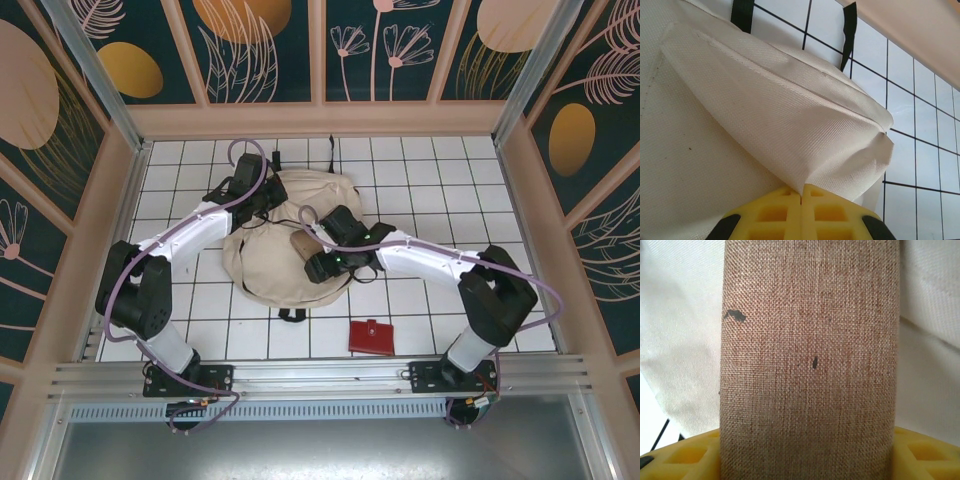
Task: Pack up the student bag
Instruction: Place the glasses case in the student bag.
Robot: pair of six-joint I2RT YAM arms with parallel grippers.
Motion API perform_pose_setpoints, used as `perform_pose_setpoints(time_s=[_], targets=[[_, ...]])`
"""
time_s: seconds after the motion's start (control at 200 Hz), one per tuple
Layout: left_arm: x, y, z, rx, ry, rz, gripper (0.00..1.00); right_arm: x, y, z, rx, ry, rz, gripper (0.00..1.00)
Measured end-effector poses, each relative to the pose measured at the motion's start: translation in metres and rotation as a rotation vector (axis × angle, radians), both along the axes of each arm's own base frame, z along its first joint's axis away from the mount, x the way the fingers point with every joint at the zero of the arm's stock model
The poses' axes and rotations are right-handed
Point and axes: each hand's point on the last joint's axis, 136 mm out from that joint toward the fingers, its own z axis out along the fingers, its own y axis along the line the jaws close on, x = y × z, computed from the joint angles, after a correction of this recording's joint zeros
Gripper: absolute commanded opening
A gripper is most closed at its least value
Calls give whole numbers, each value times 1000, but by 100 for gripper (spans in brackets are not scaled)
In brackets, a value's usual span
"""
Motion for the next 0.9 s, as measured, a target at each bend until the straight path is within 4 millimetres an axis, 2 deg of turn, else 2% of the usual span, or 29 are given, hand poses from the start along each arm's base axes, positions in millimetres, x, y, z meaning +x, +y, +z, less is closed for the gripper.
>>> perform_pose_setpoints(time_s=[0.315, 0.41, 0.505, 0.576, 0.691, 0.766, 0.901], targets=[[1, -1, 1, -5, -5, -3, 0, 25, -2, 10, -25, -110, -67, 43], [1, -1, 1, -5, -5, -3, 0, 35, 3, 12, -27, -129, -81, 43], [1, 0, 1, -5, -6, 2, 17, 48, 17, 15, -12, -153, -86, 44], [2, 4, 1, -13, -12, 19, 35, 56, 26, 17, 5, -169, -82, 44], [-1, 22, 4, -19, -25, 63, 55, 69, 41, 17, 15, -183, -78, 47], [-4, 35, 6, -22, -31, 94, 62, 77, 48, 13, 10, -187, -82, 49], [-13, 49, 7, -26, -33, 117, 62, 85, 50, 8, -8, -196, -97, 57]])
